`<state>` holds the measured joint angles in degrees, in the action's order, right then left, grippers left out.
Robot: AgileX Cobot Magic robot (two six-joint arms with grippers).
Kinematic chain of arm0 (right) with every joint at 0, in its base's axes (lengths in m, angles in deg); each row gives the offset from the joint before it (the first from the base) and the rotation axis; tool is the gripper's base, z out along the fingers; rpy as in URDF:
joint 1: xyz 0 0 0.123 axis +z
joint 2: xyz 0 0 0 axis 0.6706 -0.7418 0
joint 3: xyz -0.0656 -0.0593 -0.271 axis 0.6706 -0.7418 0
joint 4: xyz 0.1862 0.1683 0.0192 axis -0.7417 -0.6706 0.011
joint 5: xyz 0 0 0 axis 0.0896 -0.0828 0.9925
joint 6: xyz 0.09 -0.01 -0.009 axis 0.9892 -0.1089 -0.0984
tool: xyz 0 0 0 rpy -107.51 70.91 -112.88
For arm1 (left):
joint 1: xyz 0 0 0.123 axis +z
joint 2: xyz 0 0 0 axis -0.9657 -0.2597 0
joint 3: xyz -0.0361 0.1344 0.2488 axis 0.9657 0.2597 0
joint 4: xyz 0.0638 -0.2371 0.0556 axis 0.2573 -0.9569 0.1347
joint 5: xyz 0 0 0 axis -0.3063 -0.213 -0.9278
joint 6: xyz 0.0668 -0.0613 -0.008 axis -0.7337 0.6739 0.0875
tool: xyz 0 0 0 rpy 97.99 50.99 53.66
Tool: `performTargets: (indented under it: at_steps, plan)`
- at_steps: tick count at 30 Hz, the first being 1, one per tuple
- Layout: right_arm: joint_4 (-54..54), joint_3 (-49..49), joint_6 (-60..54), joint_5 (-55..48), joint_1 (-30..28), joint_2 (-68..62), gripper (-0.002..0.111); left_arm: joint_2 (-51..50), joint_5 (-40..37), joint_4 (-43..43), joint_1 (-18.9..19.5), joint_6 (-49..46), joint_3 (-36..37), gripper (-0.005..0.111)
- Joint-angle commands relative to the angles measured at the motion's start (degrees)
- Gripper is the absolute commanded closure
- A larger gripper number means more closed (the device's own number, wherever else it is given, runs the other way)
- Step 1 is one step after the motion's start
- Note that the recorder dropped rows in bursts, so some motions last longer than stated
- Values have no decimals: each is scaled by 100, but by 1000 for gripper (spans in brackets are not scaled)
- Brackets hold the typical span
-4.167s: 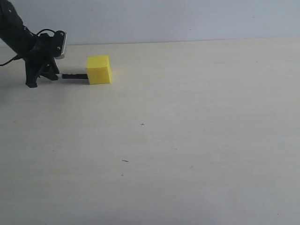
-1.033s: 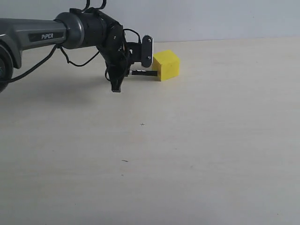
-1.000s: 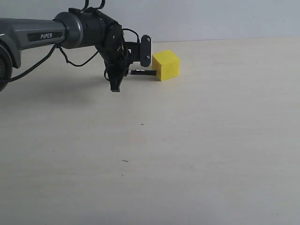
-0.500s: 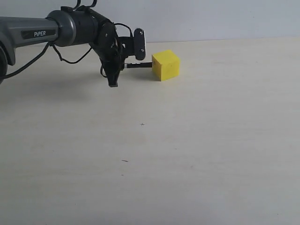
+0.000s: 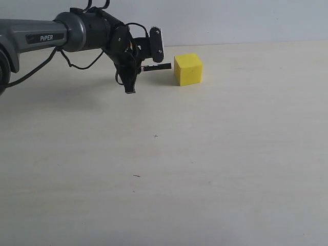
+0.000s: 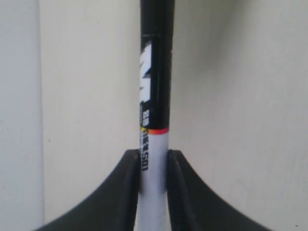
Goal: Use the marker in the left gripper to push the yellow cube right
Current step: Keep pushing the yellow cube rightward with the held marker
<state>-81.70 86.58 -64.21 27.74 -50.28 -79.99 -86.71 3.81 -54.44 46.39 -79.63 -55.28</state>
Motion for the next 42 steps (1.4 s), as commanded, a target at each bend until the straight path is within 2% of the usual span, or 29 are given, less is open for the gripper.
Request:
performTargets:
  at_steps: [1,15,23,26,30,37,42]
  plan:
    - [17,-22,-26,33,-12,28,108,20,503,-51,-56,89,-27,107]
    - [17,-22,-26,33,-12,28,108,20,-67,-29,63,341,-27,107]
    - [17,-22,-26,33,-12,28,108,20,946,-88,12,548,-27,107]
    - [17,-22,-26,33,-12,28,108,20,965,-88,-13,548,-27,107]
    - [17,-22,-26,33,-12,28,108,61,580,-26,12,800,-27,107]
    - [17,-22,-26,33,-12,28,108,380,-802,328,256,982,-27,107]
    - [17,-22,-26,33,-12,28,108,451,-1579,760,290,972,-27,107]
